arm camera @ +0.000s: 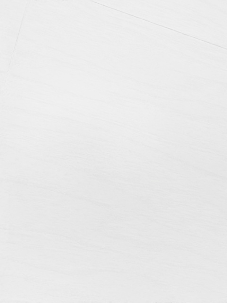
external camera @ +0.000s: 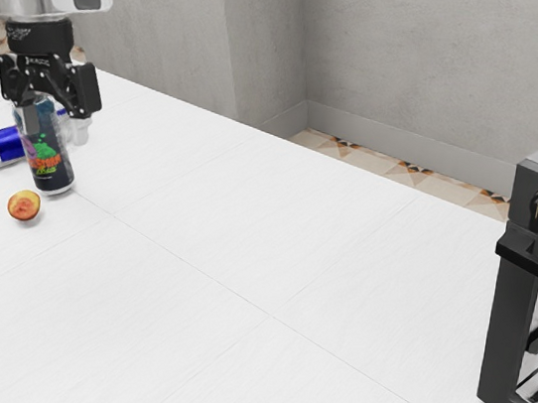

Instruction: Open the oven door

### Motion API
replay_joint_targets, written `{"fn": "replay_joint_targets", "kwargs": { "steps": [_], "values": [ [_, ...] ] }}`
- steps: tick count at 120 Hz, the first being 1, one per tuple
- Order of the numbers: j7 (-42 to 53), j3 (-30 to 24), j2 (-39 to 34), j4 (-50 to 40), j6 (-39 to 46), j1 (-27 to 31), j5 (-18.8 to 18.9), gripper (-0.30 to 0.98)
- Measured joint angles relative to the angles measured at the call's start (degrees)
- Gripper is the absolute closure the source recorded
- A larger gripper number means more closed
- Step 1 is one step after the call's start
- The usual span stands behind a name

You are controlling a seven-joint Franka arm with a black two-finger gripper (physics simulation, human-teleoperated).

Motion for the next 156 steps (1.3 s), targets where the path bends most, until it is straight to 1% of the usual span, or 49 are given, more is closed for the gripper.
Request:
{"fn": "replay_joint_targets", "kwargs": {
  "steps": [22,24,29,33,36,40,46,55,59,61,65,69,73,77,85,99,115,139,147,156],
  "values": [
    [2.06,-0.01,-0.78,0.64,7.0,0.14,-0.01,0.02],
    [2.22,-0.1,-2.37,1.86,7.36,0.12,-0.03,0.02],
    [2.73,-1.42,-11.19,4.2,8.21,0.32,0.01,0.02],
    [3.16,-4.53,-16.13,4.69,8.74,1.72,-0.19,0.02],
    [3.36,-7.22,-18.43,4.8,8.95,0.33,0.31,0.02],
    [3.56,-11.35,-20.21,4.83,8.99,-4.69,1.05,0.02],
    [4.04,-21.2,-21.16,3.8,8.87,-9.64,2.19,0.02],
    [5.61,-43.25,-20.92,0.4,10.05,-12.46,8.59,0.02],
    [6.3,-51.79,-20.61,-0.66,10.72,-13.14,11.05,0.02],
    [6.63,-55.24,-20.53,-1.26,11.09,-13.53,12.1,0.02],
    [7.25,-61.36,-20.47,-2.08,11.82,-13.65,13.83,0.02],
    [7.83,-66.29,-20.48,-2.59,12.54,-13.84,15.17,0.02],
    [8.39,-70.21,-20.47,-3.42,13.52,-13.86,16.19,0.02],
    [8.97,-72.75,-20.38,-4.98,14.91,-13.92,16.97,0.02],
    [10.62,-74.89,-20.06,-8.05,18.74,-13.54,18.01,0.02],
    [14.21,-75.74,-17.46,-13.03,26.17,-12.25,19.07,0.02],
    [18.87,-75.85,-12.3,-13.99,33.05,-11.2,20.91,0.02],
    [25.71,-75.84,-9.58,-14.74,39.93,-7.85,22.94,0.02],
    [27.56,-75.84,-9.28,-14.91,41.3,-8.97,23.45,0.02],
    [29.41,-75.86,-9.15,-14.92,42.41,-13.05,23.77,0.02]
  ]
}}
